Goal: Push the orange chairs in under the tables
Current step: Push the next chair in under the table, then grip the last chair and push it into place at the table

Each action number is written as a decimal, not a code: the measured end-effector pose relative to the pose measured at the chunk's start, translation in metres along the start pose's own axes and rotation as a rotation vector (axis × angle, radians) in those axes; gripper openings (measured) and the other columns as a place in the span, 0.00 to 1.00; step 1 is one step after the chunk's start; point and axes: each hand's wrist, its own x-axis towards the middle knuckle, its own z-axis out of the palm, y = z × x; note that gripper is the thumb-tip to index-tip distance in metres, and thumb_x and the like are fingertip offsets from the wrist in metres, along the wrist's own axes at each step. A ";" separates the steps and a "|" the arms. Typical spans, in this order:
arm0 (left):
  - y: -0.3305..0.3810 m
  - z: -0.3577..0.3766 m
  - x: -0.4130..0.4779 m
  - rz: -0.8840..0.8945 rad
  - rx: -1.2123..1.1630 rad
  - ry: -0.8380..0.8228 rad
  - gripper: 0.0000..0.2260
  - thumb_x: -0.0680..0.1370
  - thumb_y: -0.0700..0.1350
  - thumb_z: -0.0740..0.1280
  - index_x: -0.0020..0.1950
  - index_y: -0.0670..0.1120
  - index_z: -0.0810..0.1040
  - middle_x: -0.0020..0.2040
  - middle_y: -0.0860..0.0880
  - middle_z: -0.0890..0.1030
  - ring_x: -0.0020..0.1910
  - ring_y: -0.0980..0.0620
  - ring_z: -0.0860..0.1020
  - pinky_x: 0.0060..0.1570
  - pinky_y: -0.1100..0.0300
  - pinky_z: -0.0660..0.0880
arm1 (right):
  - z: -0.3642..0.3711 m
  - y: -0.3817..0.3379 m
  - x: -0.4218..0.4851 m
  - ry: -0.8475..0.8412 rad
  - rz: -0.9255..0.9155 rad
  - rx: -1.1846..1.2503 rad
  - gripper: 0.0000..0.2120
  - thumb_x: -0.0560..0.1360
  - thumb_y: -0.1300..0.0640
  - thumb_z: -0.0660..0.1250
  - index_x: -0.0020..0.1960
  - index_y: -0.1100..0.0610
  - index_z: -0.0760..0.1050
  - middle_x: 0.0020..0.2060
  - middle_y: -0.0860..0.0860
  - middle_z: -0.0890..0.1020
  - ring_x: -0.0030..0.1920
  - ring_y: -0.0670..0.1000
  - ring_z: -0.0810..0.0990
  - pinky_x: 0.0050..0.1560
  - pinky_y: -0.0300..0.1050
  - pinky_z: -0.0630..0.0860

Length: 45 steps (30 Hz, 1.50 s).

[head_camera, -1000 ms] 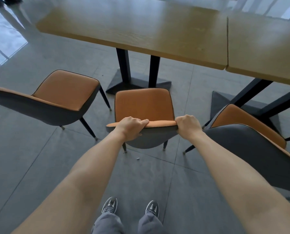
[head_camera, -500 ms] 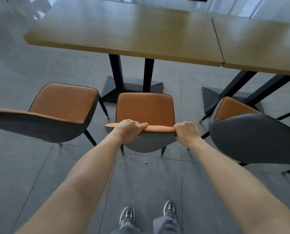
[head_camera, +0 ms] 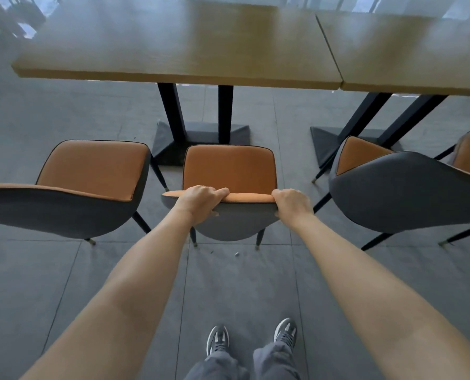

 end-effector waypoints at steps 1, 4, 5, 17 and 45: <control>0.000 -0.001 0.000 -0.013 -0.016 -0.007 0.21 0.76 0.48 0.67 0.65 0.44 0.67 0.56 0.43 0.79 0.54 0.42 0.79 0.51 0.51 0.74 | 0.001 -0.001 -0.001 0.006 0.005 0.016 0.07 0.76 0.64 0.63 0.54 0.61 0.74 0.51 0.57 0.81 0.50 0.57 0.79 0.45 0.47 0.74; 0.007 -0.006 0.000 -0.068 -0.077 -0.055 0.21 0.75 0.53 0.67 0.62 0.44 0.69 0.55 0.44 0.79 0.53 0.43 0.78 0.49 0.53 0.73 | 0.002 0.002 -0.003 -0.029 0.017 0.084 0.12 0.76 0.60 0.64 0.59 0.61 0.69 0.57 0.58 0.77 0.56 0.57 0.75 0.52 0.48 0.74; 0.010 -0.008 0.001 -0.090 -0.096 -0.076 0.22 0.74 0.56 0.67 0.62 0.45 0.70 0.55 0.45 0.79 0.53 0.44 0.78 0.48 0.54 0.73 | 0.001 0.005 -0.005 -0.062 0.021 0.104 0.16 0.77 0.57 0.64 0.62 0.61 0.67 0.60 0.57 0.75 0.59 0.57 0.73 0.56 0.49 0.72; 0.130 -0.076 0.075 -0.029 -0.167 -0.017 0.35 0.77 0.64 0.55 0.77 0.49 0.45 0.78 0.47 0.45 0.77 0.49 0.44 0.75 0.51 0.44 | -0.042 0.130 -0.040 -0.029 0.113 0.167 0.42 0.77 0.35 0.50 0.73 0.56 0.27 0.75 0.53 0.32 0.75 0.54 0.33 0.74 0.52 0.34; 0.400 -0.115 0.353 0.367 0.089 -0.081 0.48 0.72 0.58 0.69 0.76 0.46 0.39 0.78 0.46 0.41 0.77 0.47 0.41 0.75 0.49 0.42 | -0.006 0.488 -0.068 -0.173 0.518 0.246 0.54 0.72 0.50 0.70 0.73 0.60 0.28 0.76 0.56 0.36 0.76 0.55 0.40 0.75 0.49 0.42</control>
